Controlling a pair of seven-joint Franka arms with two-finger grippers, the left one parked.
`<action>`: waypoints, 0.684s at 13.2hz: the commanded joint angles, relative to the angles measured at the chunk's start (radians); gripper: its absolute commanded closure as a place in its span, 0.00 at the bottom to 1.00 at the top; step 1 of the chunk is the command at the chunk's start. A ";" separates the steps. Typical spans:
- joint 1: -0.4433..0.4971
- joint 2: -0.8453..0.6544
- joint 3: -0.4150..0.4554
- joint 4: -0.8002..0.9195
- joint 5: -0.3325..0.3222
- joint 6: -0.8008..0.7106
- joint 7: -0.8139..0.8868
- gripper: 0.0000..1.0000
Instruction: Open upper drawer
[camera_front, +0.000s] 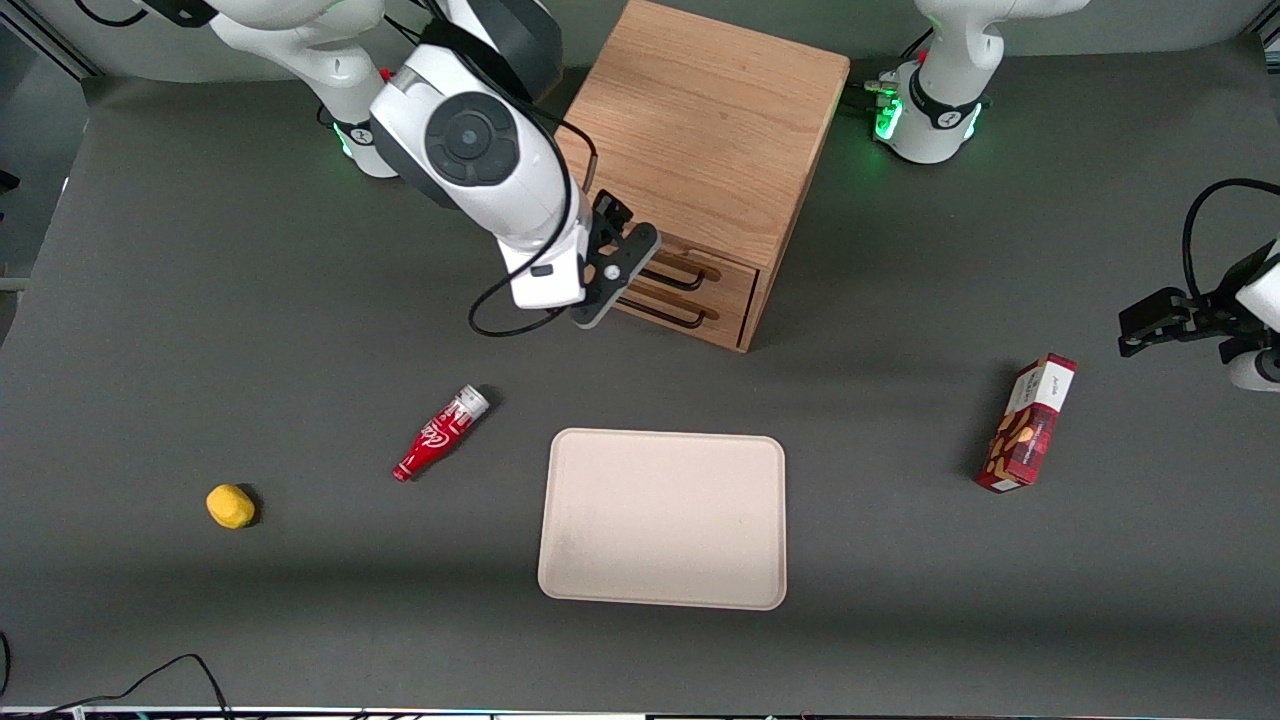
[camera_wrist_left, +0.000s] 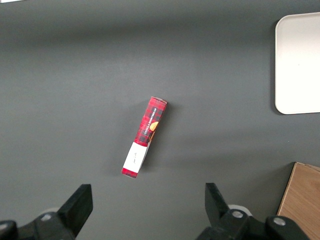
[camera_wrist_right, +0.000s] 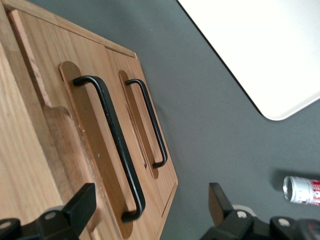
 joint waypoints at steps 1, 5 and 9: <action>0.029 0.045 0.006 0.031 -0.047 0.007 -0.024 0.00; 0.031 0.052 0.006 -0.015 -0.060 0.067 -0.024 0.00; 0.049 0.074 0.004 -0.028 -0.087 0.104 -0.024 0.00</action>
